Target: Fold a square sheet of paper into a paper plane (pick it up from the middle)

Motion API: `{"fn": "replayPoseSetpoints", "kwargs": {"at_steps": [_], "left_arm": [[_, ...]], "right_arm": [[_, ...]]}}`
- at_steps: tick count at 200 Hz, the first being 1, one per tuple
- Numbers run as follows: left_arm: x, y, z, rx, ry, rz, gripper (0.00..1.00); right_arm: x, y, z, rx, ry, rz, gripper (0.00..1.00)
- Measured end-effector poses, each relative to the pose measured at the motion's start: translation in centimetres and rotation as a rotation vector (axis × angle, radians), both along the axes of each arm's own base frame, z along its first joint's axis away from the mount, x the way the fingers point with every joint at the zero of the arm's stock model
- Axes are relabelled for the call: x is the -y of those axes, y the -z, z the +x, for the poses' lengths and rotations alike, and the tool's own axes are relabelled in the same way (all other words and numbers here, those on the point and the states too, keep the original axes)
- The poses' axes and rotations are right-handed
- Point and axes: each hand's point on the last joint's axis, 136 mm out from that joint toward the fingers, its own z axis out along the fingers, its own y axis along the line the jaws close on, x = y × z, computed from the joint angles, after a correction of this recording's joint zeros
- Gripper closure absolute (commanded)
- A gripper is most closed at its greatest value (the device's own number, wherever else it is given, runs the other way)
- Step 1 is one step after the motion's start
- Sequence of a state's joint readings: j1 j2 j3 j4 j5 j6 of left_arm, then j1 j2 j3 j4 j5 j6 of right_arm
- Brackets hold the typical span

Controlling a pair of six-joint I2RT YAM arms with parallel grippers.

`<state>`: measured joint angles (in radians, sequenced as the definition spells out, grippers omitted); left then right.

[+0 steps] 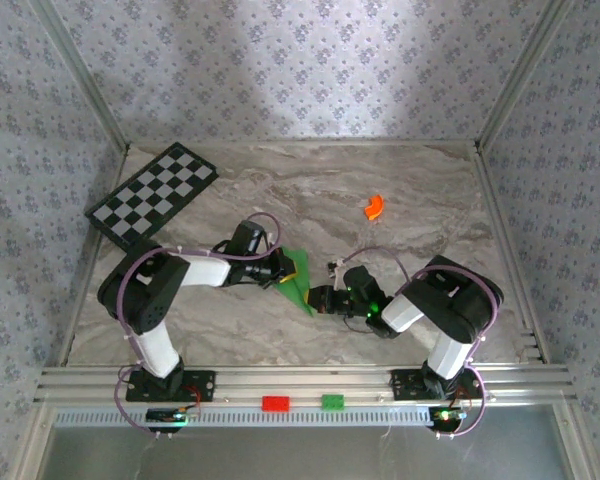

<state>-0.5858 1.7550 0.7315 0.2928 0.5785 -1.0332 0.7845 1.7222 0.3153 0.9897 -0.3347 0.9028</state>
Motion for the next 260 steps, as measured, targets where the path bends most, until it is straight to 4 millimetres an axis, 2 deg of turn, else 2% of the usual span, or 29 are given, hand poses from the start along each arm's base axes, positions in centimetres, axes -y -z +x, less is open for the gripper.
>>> {"fn": "replayPoseSetpoints", "kwargs": {"at_steps": [115, 260], "left_arm": [[0.3, 0.4, 0.1, -0.005, 0.006, 0.003, 0.93], [0.7, 1.1, 0.3, -0.012, 0.027, 0.017, 0.93]], "right_arm": [[0.0, 0.2, 0.0, -0.073, -0.003, -0.052, 1.0], [0.0, 0.3, 0.0, -0.079, -0.005, -0.055, 1.0]]}}
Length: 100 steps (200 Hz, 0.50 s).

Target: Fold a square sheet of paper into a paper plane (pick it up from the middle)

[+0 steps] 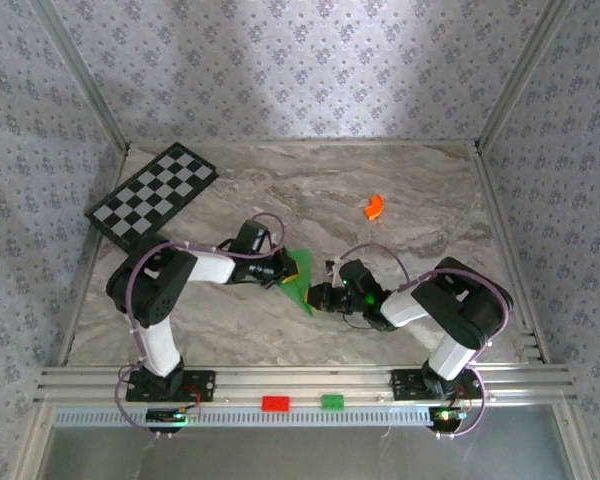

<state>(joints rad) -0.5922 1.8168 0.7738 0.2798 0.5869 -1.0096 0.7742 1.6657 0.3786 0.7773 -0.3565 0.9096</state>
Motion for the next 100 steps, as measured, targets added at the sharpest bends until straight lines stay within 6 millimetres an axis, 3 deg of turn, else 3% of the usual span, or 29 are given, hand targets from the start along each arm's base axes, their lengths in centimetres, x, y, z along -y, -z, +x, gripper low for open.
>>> {"fn": "replayPoseSetpoints", "kwargs": {"at_steps": [52, 100], "left_arm": [[0.26, 0.4, -0.12, 0.013, 0.057, 0.046, 0.93], [0.33, 0.57, -0.34, 0.038, 0.09, 0.08, 0.93]], "right_arm": [[0.02, 0.01, 0.0, -0.001, 0.0, 0.0, 0.96], [0.08, -0.71, -0.31, -0.013, -0.01, 0.0, 0.7]]}}
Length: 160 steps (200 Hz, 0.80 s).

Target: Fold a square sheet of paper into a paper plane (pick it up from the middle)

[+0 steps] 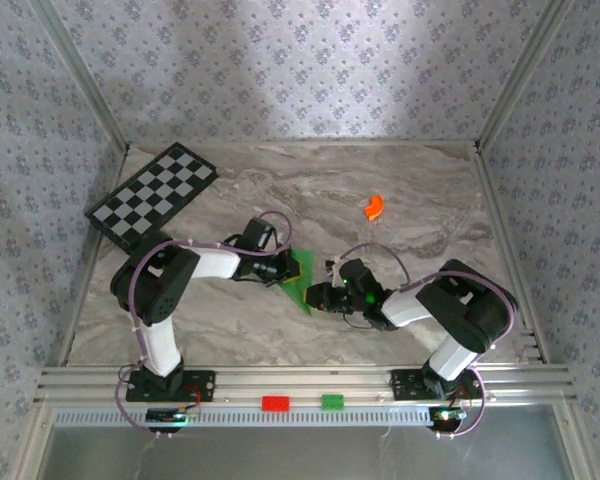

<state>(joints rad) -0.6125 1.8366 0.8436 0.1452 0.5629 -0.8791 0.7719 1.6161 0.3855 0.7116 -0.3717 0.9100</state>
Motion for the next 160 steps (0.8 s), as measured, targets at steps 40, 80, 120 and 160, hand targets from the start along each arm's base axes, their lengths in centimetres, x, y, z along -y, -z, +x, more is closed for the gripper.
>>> {"fn": "replayPoseSetpoints", "kwargs": {"at_steps": [40, 80, 120, 160], "left_arm": [[0.5, 0.0, -0.3, 0.009, 0.009, 0.003, 0.93], [1.3, 0.0, -1.0, 0.021, 0.012, 0.018, 0.93], [1.4, -0.1, -1.5, 0.043, -0.026, 0.06, 0.93], [0.8, 0.0, -2.4, 0.05, -0.08, 0.094, 0.93]], "right_arm": [[1.8, -1.7, -0.5, 0.001, 0.021, -0.074, 0.58], [5.4, -4.3, -0.1, 0.045, 0.115, -0.144, 0.56], [8.2, -5.7, -0.3, 0.063, 0.174, -0.155, 0.7], [8.0, -5.3, -1.0, 0.026, 0.15, -0.144, 0.83]]}}
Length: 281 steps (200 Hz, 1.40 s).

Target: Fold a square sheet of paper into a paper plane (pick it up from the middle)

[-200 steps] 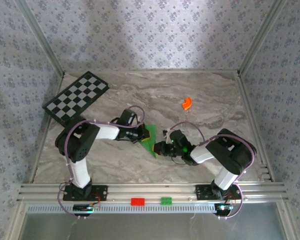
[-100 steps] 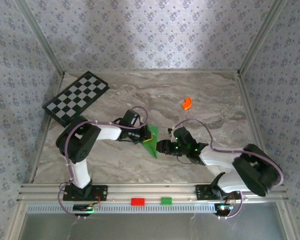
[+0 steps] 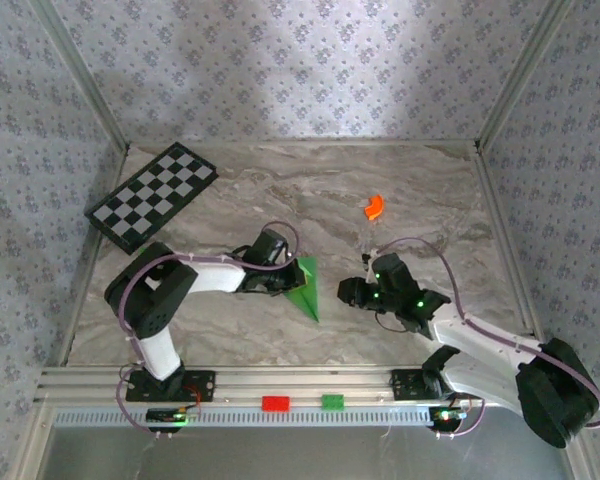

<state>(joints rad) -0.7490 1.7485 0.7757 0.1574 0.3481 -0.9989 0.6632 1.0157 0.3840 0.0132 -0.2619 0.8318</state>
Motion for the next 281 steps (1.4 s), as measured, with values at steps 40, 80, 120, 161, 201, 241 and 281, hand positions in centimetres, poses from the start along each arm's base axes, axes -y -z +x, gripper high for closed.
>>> {"fn": "replayPoseSetpoints", "kwargs": {"at_steps": [40, 80, 120, 161, 201, 241, 281], "left_arm": [[-0.2, 0.0, -0.3, 0.004, -0.049, -0.005, 0.93], [-0.2, 0.0, -0.2, -0.001, -0.059, -0.011, 0.93], [-0.2, -0.1, -0.2, 0.0, -0.059, -0.011, 0.93], [-0.2, -0.1, -0.2, 0.001, -0.059, -0.012, 0.93], [-0.2, -0.1, -0.2, 0.001, -0.058, -0.012, 0.93], [-0.2, -0.1, -0.2, 0.003, -0.056, -0.011, 0.93], [-0.2, -0.1, -0.2, 0.003, -0.056, -0.011, 0.93]], "right_arm": [[-2.9, 1.7, -1.2, -0.099, -0.101, -0.028, 0.98], [-6.9, 1.2, -0.9, -0.105, -0.189, -0.034, 0.99], [-8.3, 2.4, -1.0, -0.129, -0.22, -0.061, 1.0], [-9.0, 3.5, -1.0, -0.153, -0.234, -0.089, 1.0], [-9.9, 3.9, -0.7, -0.165, -0.242, -0.101, 1.0], [-9.4, 5.4, -1.0, -0.202, -0.236, -0.139, 1.0], [-8.4, 6.4, -1.2, -0.223, -0.212, -0.135, 1.0]]}}
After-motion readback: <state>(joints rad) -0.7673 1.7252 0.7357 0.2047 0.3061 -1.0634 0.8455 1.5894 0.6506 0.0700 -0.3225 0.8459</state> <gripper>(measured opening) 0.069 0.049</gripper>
